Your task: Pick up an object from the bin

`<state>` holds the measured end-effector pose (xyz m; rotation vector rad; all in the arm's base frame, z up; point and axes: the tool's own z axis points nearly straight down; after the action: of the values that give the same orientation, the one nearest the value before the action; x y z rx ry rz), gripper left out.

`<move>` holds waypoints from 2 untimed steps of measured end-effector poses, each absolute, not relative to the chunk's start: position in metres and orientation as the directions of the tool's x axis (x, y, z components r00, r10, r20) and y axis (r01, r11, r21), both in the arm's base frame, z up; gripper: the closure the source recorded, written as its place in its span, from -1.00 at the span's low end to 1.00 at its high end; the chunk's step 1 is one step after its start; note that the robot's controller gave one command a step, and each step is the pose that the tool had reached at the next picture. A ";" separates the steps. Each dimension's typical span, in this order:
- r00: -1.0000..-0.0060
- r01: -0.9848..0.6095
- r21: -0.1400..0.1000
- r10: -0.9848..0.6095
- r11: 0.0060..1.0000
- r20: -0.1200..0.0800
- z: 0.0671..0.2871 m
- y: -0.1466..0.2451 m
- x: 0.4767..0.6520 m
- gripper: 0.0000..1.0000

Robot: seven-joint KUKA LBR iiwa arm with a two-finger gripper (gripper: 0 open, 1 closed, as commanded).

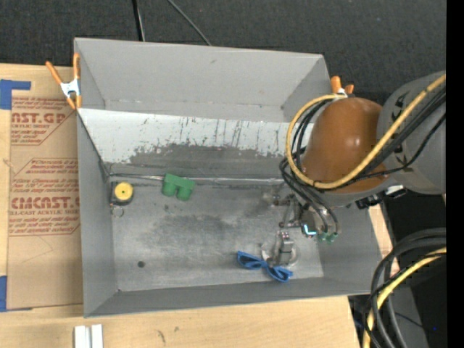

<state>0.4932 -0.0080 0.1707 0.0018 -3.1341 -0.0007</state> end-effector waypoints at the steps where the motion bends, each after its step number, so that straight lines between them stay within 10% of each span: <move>1: -0.993 -0.117 0.000 -0.117 0.993 -0.009 0.068 -0.014 0.485 -1.00; 2: -0.993 -0.118 0.000 -0.118 0.993 0.000 0.070 -0.014 0.483 1.00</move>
Offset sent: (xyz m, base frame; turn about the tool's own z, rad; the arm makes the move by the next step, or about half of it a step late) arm -0.0105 -0.0069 -0.1007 -0.1168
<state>0.4827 -0.0141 0.0696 0.1850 -3.1364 -0.0006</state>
